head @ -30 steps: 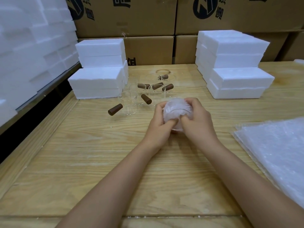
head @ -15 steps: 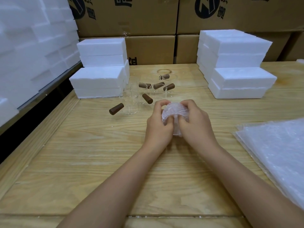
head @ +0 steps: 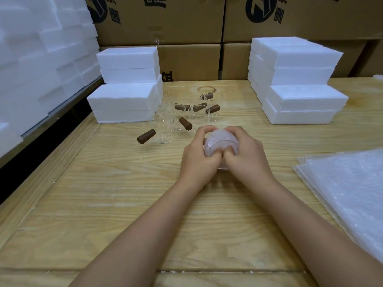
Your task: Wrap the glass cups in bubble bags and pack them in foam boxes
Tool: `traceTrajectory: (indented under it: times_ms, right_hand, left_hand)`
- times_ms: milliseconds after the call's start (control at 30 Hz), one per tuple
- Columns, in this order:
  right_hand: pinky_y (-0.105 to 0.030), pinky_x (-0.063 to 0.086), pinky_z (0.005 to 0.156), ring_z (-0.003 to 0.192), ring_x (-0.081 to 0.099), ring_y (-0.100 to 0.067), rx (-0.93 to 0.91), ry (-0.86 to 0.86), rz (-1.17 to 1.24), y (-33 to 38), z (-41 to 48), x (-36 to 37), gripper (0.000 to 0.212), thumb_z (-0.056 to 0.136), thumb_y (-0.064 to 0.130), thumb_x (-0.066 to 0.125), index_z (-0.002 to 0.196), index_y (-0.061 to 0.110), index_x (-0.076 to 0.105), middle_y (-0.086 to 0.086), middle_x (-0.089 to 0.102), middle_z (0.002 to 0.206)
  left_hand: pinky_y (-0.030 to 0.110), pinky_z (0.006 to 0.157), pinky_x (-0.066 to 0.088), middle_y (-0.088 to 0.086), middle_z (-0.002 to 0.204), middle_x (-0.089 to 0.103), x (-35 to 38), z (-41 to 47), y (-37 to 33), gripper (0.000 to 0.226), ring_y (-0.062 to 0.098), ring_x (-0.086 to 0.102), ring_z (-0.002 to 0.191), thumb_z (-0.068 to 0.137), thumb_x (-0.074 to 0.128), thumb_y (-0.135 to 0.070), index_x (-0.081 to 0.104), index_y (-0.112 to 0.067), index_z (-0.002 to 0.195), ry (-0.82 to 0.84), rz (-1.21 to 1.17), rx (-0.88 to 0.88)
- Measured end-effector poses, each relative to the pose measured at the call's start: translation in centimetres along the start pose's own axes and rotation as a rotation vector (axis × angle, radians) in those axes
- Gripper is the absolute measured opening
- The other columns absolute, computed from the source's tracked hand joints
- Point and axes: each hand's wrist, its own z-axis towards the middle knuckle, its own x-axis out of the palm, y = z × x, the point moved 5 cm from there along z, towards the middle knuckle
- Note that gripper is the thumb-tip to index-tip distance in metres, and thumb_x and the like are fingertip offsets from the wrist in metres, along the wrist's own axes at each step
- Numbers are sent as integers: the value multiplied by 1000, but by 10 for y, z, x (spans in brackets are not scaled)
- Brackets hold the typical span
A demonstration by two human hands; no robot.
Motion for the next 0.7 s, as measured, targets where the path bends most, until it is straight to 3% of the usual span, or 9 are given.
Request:
traceTrajectory:
  times_ms: [67, 133, 233, 333, 400, 467, 533, 600, 700]
  right_hand:
    - [-31, 48, 74, 88, 59, -22, 55, -9, 46, -6, 5, -6, 43, 79, 7, 52, 117, 26, 58, -4, 65, 103]
    - [-25, 43, 62, 75, 57, -14, 83, 5, 47, -13, 9, -13, 45, 78, 7, 52, 117, 30, 57, -3, 63, 96]
    - [-25, 40, 54, 62, 55, -13, 89, 33, 42, -19, 11, -18, 45, 77, 8, 53, 115, 31, 58, -3, 63, 84]
    - [-18, 43, 52, 65, 57, -12, 75, 69, 88, -20, 12, -15, 40, 74, 9, 56, 107, 33, 61, 1, 64, 80]
    - [-11, 43, 54, 70, 59, -5, 47, 82, 165, -18, 12, -15, 36, 74, 20, 59, 107, 31, 63, 5, 64, 81]
    - [-8, 42, 60, 75, 60, 1, -1, 27, 282, -15, 12, -22, 34, 73, 34, 57, 105, 27, 65, 7, 66, 84]
    - [-21, 49, 69, 81, 64, -7, -49, -60, 387, -15, 12, -31, 31, 77, 37, 56, 102, 23, 65, 3, 68, 91]
    - [-31, 53, 66, 74, 64, -17, -64, -73, 496, -16, 12, -34, 23, 80, 31, 57, 100, 22, 65, 2, 67, 91]
    - [-27, 53, 68, 67, 61, -12, -70, -16, 566, -16, 13, -26, 14, 90, 14, 60, 97, 25, 65, 7, 65, 84]
  left_hand:
    - [41, 73, 56, 1, 104, 66, 0, -4, -6, 61, 21, 66, 83, 67, 60, -42, 51, -33, 127, 100, 78, 101]
    - [42, 86, 54, -1, 135, 49, 0, -6, -8, 81, 18, 57, 113, 67, 63, -51, 38, -33, 142, 208, 221, 236]
    - [35, 116, 24, -1, 160, 12, 5, -8, -11, 101, 15, 16, 146, 69, 82, -37, 21, -31, 149, 366, 355, 408]
    - [30, 111, 32, 7, 144, 44, 5, -8, -15, 82, 13, 38, 133, 70, 80, -8, 39, -11, 141, 296, 297, 521]
    - [18, 102, 37, 5, 131, 55, 3, -6, -14, 70, 11, 49, 120, 71, 81, -8, 48, -4, 133, 246, 255, 511]
    - [12, 97, 37, 0, 128, 57, 2, -3, -8, 71, 9, 52, 117, 70, 83, -14, 48, -8, 133, 228, 228, 422]
    - [9, 90, 41, -10, 119, 59, -4, 2, -1, 71, -2, 55, 107, 69, 84, -22, 49, -17, 131, 157, 155, 286]
    - [12, 80, 48, -19, 108, 62, -11, 7, 6, 64, -11, 58, 94, 69, 84, -29, 52, -27, 123, 83, 17, 124]
    - [13, 72, 50, -19, 97, 68, -17, 13, 15, 45, -8, 65, 88, 67, 79, -38, 57, -34, 106, 51, -140, -17]
